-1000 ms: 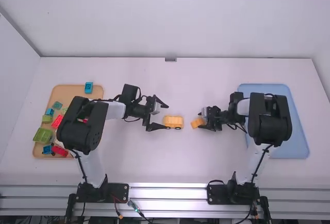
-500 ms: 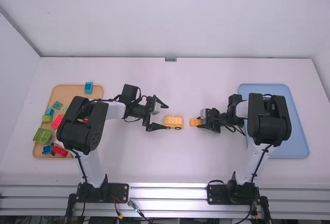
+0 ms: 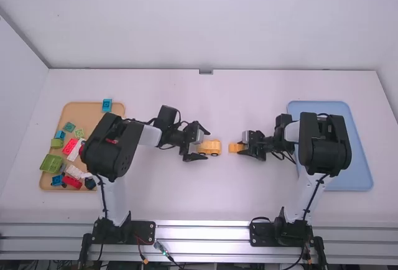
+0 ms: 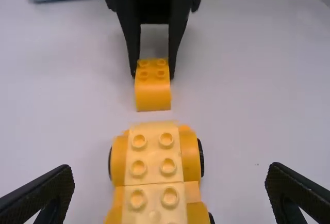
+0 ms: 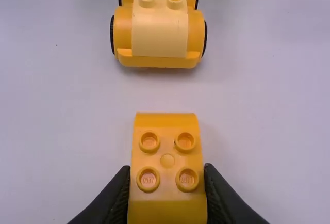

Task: Assemble lego blocks to make yellow taxi

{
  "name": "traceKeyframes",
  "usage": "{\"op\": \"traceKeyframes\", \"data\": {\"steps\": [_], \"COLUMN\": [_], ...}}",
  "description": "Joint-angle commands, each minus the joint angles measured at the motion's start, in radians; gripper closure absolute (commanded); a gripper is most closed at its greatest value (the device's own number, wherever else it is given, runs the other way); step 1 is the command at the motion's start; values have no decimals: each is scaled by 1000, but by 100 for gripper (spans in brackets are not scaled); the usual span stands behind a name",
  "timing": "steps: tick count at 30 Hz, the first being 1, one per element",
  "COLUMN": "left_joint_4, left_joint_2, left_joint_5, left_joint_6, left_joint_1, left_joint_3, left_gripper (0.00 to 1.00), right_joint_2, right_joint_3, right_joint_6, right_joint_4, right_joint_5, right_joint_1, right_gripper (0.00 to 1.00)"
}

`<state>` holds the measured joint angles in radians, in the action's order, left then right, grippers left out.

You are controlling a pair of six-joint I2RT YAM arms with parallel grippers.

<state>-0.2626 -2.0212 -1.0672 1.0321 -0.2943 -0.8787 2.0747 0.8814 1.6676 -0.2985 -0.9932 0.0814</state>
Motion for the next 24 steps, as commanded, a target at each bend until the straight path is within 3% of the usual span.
{"op": "traceKeyframes", "data": {"steps": [1,10,14,19,24], "left_joint_4": [-38,-138,-137,-138,-130], "left_joint_2": [-38,-134,-137,-137,-137], "left_joint_5": [37,37,39,40,39], "left_joint_6": [-46,-68,-67,-67,-67], "left_joint_1": [-9,0,-8,3,11], "left_joint_3": [3,3,3,3,3], "left_gripper": [1,1,15,20,35], "right_joint_2": [-26,-42,-42,-42,-43], "right_joint_3": [12,126,177,218,238], "right_joint_6": [-14,42,42,42,39], "right_joint_4": [-42,-257,-322,-376,-391], "right_joint_5": [-37,-54,-54,-54,-66], "right_joint_1": [-2,-68,-97,-109,-116], "right_gripper": [79,81,82,85,83]}}
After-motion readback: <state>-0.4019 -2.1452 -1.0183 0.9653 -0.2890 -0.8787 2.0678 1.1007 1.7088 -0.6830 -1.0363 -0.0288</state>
